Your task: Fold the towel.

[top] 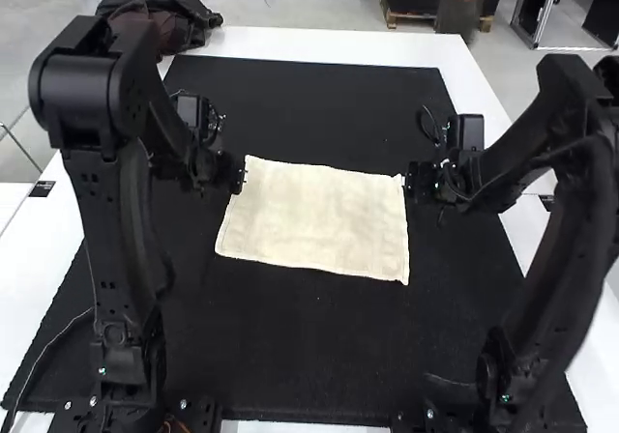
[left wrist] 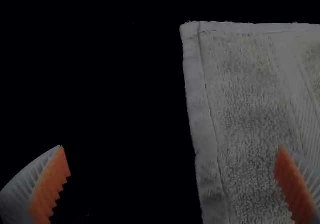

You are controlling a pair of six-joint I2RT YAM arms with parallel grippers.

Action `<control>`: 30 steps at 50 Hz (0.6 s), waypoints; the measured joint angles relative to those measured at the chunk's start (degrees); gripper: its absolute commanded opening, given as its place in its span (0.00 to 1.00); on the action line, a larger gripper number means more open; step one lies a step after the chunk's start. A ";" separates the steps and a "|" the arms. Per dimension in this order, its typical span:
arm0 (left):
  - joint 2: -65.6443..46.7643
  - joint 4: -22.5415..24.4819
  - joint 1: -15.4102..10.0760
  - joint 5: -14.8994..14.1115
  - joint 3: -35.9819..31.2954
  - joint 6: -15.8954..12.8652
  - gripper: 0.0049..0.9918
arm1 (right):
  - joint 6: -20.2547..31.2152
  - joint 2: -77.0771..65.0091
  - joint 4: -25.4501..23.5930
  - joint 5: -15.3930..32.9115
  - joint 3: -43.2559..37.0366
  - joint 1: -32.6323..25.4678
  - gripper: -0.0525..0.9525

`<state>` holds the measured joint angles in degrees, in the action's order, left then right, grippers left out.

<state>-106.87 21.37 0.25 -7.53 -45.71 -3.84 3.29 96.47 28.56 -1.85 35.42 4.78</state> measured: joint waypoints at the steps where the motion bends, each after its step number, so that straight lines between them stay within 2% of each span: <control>1: -0.35 0.11 -0.24 0.00 -0.26 0.00 0.97 | -0.09 0.48 0.31 -0.11 0.15 0.04 0.95; 10: -2.80 0.98 -1.73 -0.02 -1.27 0.00 0.97 | -0.87 4.61 1.90 -0.57 1.42 0.79 0.95; 30: -5.75 4.24 -1.77 -0.02 -1.31 0.00 0.97 | -1.86 10.86 3.78 -1.60 3.56 3.48 0.95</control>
<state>-112.62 25.61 -1.52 -7.55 -47.03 -3.84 1.43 107.33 32.34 -3.44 38.98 8.25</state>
